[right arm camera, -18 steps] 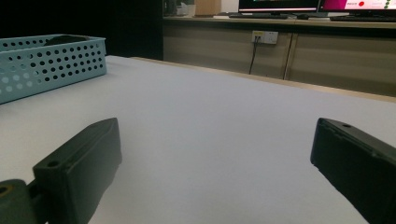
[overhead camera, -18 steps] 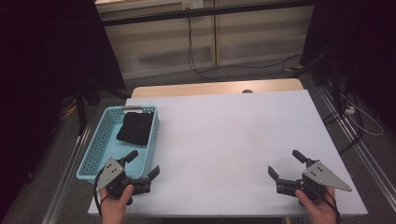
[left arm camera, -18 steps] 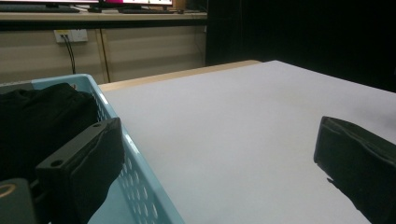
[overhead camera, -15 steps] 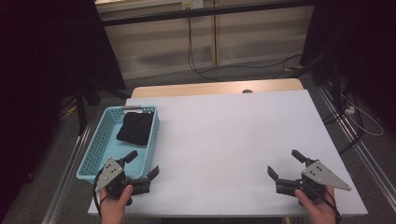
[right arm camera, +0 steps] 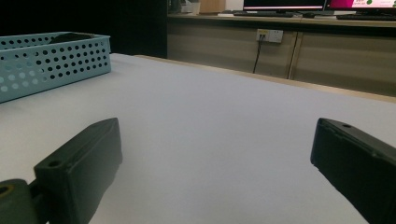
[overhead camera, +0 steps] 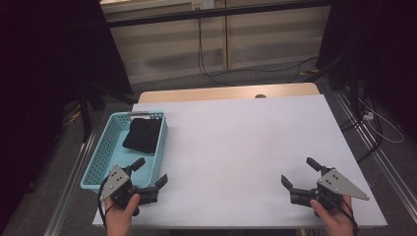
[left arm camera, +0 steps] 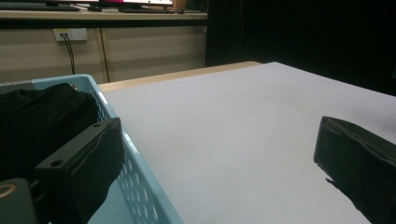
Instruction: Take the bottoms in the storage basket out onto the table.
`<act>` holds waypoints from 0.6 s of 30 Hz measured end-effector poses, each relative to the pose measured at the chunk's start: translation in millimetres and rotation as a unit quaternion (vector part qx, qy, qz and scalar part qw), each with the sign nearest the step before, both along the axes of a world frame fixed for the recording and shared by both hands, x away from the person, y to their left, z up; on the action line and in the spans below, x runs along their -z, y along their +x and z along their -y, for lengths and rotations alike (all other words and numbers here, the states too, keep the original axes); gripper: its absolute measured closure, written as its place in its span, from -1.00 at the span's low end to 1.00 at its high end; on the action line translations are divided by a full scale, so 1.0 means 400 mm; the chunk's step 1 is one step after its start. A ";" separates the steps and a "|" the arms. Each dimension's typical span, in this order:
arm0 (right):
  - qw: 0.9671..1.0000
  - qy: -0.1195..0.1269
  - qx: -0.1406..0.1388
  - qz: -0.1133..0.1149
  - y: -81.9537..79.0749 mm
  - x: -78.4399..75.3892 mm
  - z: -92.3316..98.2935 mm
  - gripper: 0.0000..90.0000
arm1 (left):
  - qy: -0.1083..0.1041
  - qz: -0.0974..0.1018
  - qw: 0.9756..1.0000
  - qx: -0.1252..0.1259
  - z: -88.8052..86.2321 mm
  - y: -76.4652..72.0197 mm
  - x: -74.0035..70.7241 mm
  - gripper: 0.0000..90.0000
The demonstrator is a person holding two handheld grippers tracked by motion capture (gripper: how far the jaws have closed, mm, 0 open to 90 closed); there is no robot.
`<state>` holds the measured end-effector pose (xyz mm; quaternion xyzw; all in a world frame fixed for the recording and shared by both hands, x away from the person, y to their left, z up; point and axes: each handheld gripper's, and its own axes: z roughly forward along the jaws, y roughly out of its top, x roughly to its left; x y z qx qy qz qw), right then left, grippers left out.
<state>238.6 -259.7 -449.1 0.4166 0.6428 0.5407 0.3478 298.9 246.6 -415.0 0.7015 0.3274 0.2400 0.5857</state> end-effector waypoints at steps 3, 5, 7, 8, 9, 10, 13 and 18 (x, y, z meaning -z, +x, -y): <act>1.000 0.001 0.001 0.000 0.000 0.000 0.000 -0.97 | -0.006 -0.003 1.000 0.002 0.005 0.001 -0.004 -0.96; 1.000 0.000 -0.001 0.003 -0.001 -0.001 -0.002 -0.97 | -0.010 -0.005 1.000 -0.001 0.008 0.003 -0.010 -0.96; 1.000 -0.001 -0.003 0.004 -0.001 -0.002 -0.004 -0.97 | -0.012 -0.005 1.000 -0.002 0.010 0.006 -0.014 -0.96; 1.000 -0.001 -0.003 0.004 -0.001 -0.002 -0.004 -0.97 | -0.012 -0.005 1.000 -0.002 0.010 0.006 -0.014 -0.96; 1.000 -0.001 -0.005 0.005 -0.001 -0.002 -0.006 -0.97 | -0.011 -0.006 1.000 -0.002 0.009 0.007 -0.017 -0.96; 1.000 -0.001 -0.005 0.005 -0.001 -0.002 -0.006 -0.97 | -0.013 -0.006 1.000 -0.001 0.010 0.007 -0.020 -0.96; 1.000 0.004 -0.009 0.004 0.000 -0.001 -0.006 -0.97 | -0.014 -0.002 1.000 0.005 0.010 0.011 -0.034 -0.96; 1.000 0.001 -0.010 0.002 0.000 0.001 -0.009 -0.97 | -0.013 -0.005 1.000 0.006 0.009 0.017 -0.045 -0.96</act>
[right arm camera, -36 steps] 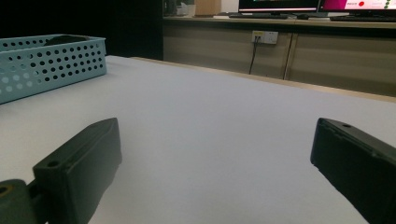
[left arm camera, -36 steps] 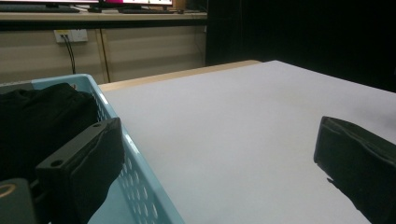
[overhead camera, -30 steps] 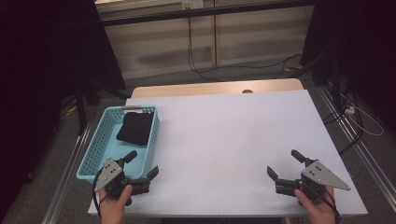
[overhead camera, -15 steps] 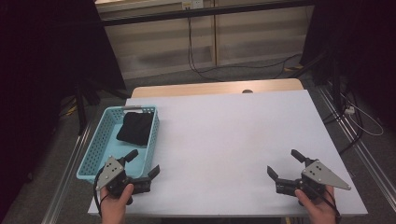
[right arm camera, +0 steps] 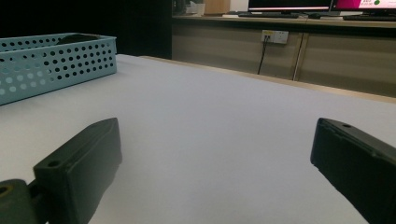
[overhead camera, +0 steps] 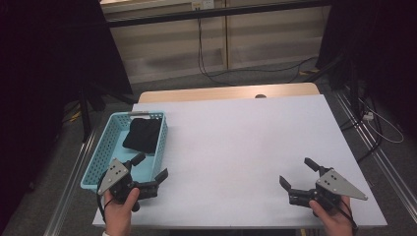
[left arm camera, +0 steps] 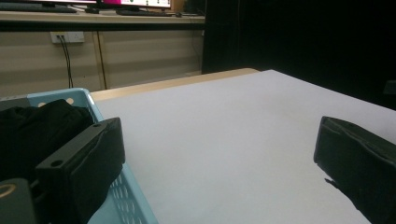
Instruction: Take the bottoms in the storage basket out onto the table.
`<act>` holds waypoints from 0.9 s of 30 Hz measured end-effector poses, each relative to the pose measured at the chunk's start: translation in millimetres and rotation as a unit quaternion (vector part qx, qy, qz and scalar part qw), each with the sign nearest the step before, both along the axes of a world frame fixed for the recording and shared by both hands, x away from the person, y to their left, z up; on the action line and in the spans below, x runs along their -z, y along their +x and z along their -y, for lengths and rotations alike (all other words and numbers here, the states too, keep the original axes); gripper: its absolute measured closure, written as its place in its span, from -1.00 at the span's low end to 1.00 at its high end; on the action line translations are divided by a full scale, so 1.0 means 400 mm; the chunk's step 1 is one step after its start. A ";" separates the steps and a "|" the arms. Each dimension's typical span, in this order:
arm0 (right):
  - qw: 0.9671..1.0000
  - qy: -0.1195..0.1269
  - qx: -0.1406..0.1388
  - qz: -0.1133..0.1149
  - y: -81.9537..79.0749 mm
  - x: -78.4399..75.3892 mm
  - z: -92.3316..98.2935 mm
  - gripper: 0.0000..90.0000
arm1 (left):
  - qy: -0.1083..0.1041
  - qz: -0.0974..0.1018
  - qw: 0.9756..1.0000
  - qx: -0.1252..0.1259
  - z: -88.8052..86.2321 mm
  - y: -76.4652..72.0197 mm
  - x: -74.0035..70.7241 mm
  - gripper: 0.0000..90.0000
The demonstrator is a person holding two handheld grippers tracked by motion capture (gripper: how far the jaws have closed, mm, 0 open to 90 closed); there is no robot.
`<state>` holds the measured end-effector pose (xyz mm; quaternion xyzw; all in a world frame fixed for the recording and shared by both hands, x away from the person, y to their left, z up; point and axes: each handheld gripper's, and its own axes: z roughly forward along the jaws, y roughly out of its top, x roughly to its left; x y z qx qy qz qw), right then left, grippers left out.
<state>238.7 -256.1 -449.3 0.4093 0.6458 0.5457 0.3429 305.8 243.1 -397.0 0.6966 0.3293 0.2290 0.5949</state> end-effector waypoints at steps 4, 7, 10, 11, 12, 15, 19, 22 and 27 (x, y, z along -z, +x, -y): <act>1.000 0.000 -0.001 0.001 0.000 0.000 -0.001 -0.97 | 0.004 -0.002 1.000 0.002 0.002 0.005 -0.007 -0.96; 1.000 0.000 0.000 0.001 0.000 0.000 0.000 -0.97 | 0.005 -0.005 1.000 0.003 0.006 0.008 -0.011 -0.96; 1.000 0.000 0.001 0.001 -0.001 0.000 0.001 -0.97 | 0.011 -0.007 1.000 0.004 0.007 0.013 -0.016 -0.96; 1.000 0.000 0.000 0.001 0.000 0.000 0.000 -0.97 | 0.010 -0.008 1.000 0.004 0.008 0.014 -0.018 -0.96; 1.000 0.000 0.000 0.001 0.000 0.000 0.000 -0.97 | 0.011 -0.008 1.000 0.004 0.008 0.015 -0.020 -0.96; 1.000 -0.001 -0.001 0.001 0.001 0.001 -0.001 -0.97 | 0.010 -0.009 1.000 0.004 0.010 0.018 -0.023 -0.96; 1.000 0.001 -0.001 0.001 0.001 0.002 0.001 -0.97 | 0.006 -0.015 1.000 0.000 0.002 0.033 -0.035 -0.96; 1.000 0.004 -0.001 0.001 0.003 0.001 0.003 -0.97 | 0.005 -0.015 1.000 -0.004 -0.003 0.041 -0.043 -0.96; 1.000 0.002 -0.006 0.001 0.010 0.002 -0.004 -0.97 | 0.009 -0.010 1.000 -0.005 -0.006 0.055 -0.064 -0.96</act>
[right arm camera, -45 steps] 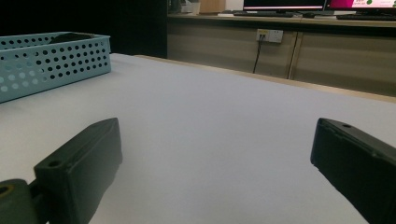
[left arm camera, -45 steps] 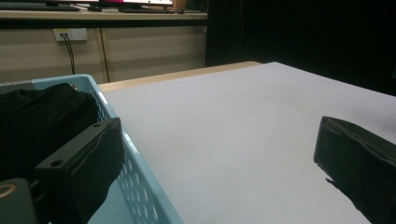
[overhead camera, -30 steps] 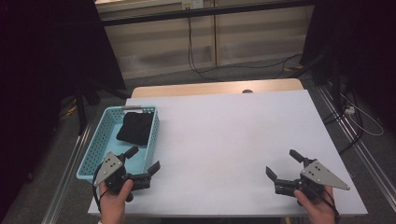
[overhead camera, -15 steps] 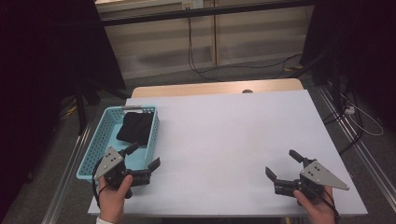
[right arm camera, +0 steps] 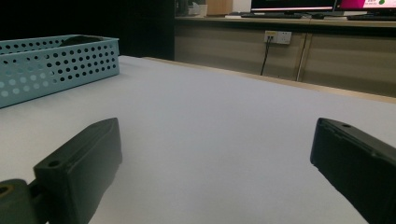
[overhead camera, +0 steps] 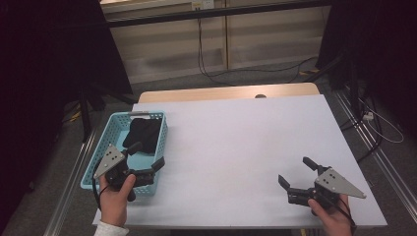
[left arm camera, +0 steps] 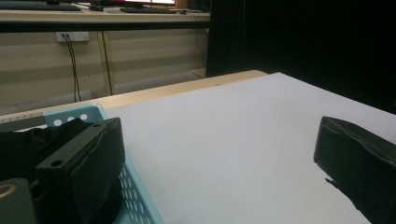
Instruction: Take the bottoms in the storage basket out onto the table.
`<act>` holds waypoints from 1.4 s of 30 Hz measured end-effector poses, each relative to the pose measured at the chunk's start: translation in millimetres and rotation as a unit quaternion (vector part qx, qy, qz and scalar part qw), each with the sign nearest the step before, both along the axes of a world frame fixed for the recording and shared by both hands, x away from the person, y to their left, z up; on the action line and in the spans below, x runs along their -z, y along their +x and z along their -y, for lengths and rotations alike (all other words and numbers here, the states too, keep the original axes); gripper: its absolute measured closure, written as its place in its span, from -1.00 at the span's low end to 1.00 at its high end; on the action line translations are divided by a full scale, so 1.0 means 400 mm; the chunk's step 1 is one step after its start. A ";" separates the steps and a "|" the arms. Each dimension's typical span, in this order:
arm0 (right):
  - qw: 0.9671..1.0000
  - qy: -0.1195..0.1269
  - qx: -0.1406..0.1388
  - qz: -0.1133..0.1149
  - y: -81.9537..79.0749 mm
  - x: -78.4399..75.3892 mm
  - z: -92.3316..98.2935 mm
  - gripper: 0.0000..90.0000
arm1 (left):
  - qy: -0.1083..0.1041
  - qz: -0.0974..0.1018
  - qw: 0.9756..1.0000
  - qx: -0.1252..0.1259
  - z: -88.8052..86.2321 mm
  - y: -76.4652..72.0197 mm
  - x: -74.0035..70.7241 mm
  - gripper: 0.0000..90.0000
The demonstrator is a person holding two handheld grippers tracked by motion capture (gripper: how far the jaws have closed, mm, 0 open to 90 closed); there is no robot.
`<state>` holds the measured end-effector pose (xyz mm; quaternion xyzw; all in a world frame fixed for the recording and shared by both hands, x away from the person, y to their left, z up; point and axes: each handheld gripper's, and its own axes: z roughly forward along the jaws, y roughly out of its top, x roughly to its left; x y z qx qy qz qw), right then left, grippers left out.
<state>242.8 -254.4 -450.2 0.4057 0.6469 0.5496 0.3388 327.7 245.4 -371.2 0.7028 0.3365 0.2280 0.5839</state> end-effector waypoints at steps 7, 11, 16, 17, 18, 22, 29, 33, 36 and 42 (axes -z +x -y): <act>1.000 -0.007 -0.003 -0.002 -0.006 0.003 0.001 -0.97 | 0.002 -0.002 1.000 0.002 0.002 0.018 -0.006 -0.95; 1.000 -0.002 0.006 -0.004 -0.014 0.003 0.014 -0.97 | 0.000 -0.004 1.000 -0.002 0.001 0.034 -0.011 -0.95; 1.000 -0.002 0.010 -0.007 -0.015 0.004 0.020 -0.97 | 0.001 -0.007 1.000 0.002 0.005 0.050 -0.019 -0.95; 1.000 -0.002 0.011 -0.007 -0.015 0.004 0.020 -0.97 | 0.002 -0.009 1.000 0.000 0.005 0.058 -0.019 -0.95; 1.000 -0.002 0.011 -0.007 -0.014 0.004 0.020 -0.97 | 0.003 -0.010 1.000 -0.001 0.004 0.062 -0.019 -0.95; 1.000 -0.004 0.008 -0.007 -0.012 0.003 0.014 -0.97 | 0.003 -0.012 1.000 -0.006 0.000 0.072 -0.022 -0.95; 1.000 -0.013 0.000 -0.015 -0.012 0.010 0.013 -0.97 | 0.013 -0.016 1.000 -0.015 -0.013 0.106 -0.029 -0.95; 1.000 -0.009 0.005 -0.013 -0.015 0.009 0.018 -0.97 | 0.010 -0.021 1.000 -0.017 -0.017 0.128 -0.032 -0.95; 1.000 -0.011 0.003 -0.011 -0.015 0.007 0.015 -0.96 | 0.015 -0.021 0.999 -0.021 -0.021 0.143 -0.039 -0.95; 1.000 -0.013 0.001 -0.011 -0.016 0.006 0.012 -0.96 | 0.015 -0.031 0.999 -0.036 -0.040 0.178 -0.047 -0.95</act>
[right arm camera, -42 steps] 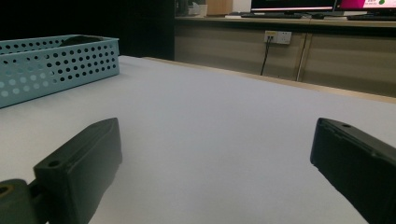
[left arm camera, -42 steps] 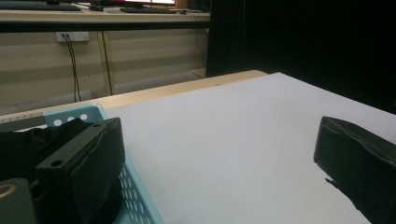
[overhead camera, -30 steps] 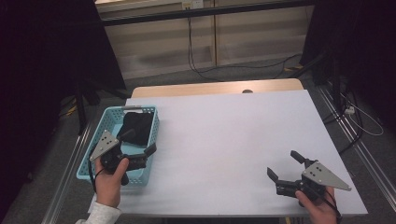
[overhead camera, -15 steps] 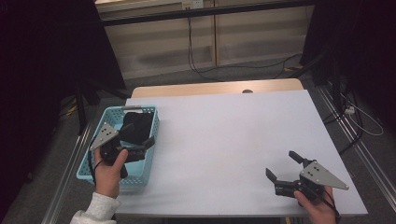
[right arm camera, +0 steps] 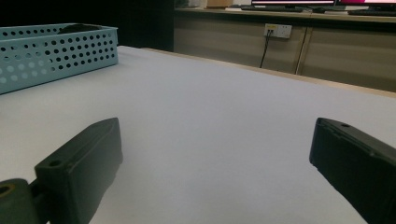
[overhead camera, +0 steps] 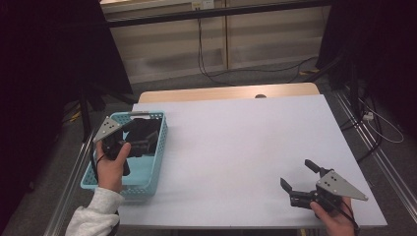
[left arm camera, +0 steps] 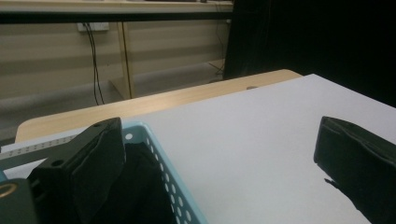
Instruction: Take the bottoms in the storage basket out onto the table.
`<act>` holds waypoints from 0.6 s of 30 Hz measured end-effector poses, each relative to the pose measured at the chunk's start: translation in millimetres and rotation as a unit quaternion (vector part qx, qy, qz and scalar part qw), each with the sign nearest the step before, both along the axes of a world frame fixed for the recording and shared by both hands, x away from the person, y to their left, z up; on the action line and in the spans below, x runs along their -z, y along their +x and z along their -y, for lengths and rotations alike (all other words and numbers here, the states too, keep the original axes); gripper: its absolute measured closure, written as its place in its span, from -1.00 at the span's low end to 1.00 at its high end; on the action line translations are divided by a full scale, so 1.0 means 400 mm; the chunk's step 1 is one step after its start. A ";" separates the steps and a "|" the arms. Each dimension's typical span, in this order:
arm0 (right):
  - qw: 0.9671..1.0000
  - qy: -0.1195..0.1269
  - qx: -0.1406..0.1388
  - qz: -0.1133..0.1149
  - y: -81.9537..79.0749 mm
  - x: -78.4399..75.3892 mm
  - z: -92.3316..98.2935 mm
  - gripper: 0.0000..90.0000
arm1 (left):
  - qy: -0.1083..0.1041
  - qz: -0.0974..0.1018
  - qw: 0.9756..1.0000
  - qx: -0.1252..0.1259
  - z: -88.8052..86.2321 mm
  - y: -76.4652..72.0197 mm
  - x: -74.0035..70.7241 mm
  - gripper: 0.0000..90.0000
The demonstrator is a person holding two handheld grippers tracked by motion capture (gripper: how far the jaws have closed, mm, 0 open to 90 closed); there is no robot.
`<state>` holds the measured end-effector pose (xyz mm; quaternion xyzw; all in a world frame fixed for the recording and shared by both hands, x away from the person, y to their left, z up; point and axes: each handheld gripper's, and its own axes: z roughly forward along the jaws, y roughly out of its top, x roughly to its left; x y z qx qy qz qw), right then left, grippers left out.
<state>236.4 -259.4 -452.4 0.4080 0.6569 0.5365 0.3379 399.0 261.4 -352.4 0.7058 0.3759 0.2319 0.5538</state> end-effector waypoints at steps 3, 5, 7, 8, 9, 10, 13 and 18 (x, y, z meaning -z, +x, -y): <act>1.000 0.000 -0.001 0.001 -0.002 0.000 0.001 -0.96 | 0.001 -0.011 1.000 -0.008 -0.010 0.018 0.005 -0.95; 1.000 0.000 0.000 0.002 -0.003 -0.001 0.002 -0.96 | 0.005 -0.012 1.000 -0.012 -0.015 0.023 0.007 -0.95; 1.000 0.001 0.003 0.003 -0.003 -0.002 0.003 -0.96 | 0.005 -0.020 1.000 -0.018 -0.022 0.034 0.014 -0.95; 1.000 0.003 0.006 0.006 -0.003 -0.004 0.002 -0.96 | 0.003 -0.030 0.999 -0.026 -0.028 0.046 0.022 -0.95; 1.000 0.003 0.006 0.006 -0.003 -0.004 0.002 -0.96 | 0.003 -0.030 0.999 -0.026 -0.028 0.046 0.022 -0.95; 1.000 0.001 0.006 0.006 -0.002 -0.005 0.000 -0.96 | 0.003 -0.035 0.999 -0.028 -0.031 0.052 0.026 -0.95; 1.000 -0.001 0.005 0.006 -0.003 -0.005 -0.001 -0.96 | 0.008 -0.046 0.998 -0.032 -0.036 0.070 0.035 -0.95; 1.000 0.002 0.008 0.005 -0.004 -0.005 0.002 -0.96 | 0.009 -0.064 0.997 -0.045 -0.044 0.097 0.054 -0.94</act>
